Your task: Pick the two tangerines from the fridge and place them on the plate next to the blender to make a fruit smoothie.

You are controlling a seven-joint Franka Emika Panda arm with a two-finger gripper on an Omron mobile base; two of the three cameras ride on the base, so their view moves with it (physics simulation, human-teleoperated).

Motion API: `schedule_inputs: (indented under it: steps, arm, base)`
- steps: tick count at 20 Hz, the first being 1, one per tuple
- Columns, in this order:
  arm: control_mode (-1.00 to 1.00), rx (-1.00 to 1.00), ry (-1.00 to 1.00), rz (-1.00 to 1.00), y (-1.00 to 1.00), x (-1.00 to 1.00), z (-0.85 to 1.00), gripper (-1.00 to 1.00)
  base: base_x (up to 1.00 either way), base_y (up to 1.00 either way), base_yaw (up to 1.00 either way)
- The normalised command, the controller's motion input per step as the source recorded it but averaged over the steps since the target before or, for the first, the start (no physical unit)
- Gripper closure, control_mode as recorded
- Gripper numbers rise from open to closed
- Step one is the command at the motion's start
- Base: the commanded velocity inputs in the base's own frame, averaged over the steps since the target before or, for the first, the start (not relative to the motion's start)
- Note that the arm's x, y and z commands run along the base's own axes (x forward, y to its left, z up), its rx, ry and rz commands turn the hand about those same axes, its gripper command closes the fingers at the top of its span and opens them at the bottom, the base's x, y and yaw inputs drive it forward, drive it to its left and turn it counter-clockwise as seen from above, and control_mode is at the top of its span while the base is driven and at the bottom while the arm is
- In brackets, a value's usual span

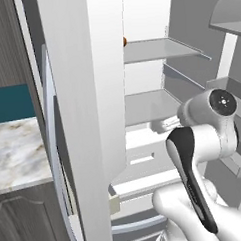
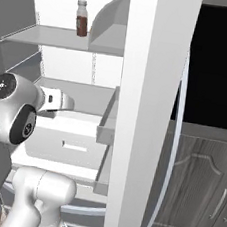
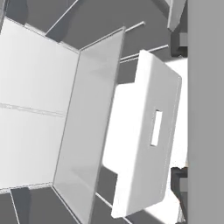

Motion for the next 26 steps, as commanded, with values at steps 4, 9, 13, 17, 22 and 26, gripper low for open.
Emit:
schedule_inputs:
  steps: [4, 9, 13, 17, 22, 26]
  arm:
    - [-1.00, 0.00, -0.25, -0.11, 0.00, -0.28, 1.00, -1.00]
    - [-1.00, 0.00, -0.04, -0.04, 0.00, -0.09, 1.00, -1.00]
    - [-1.00, 0.04, 0.06, 0.00, -0.08, 0.00, 1.00, -1.00]
    - [-1.00, 0.12, 0.14, 0.05, -0.27, 0.07, 0.50, -1.00]
    - [-1.00, 0.00, -0.02, 0.00, 0.00, 0.43, 0.23, -1.00]
    - [-1.00, 0.03, 0.00, 0.01, 0.16, 0.91, 0.27, -1.00]
  base:
    - [0.00, 0.00, 0.00]
    - [0.00, 0.00, 0.00]
    - [0.00, 0.00, 0.00]
    - [0.00, 0.00, 0.00]
    - [0.00, 0.00, 0.00]
    - [0.00, 0.00, 0.00]
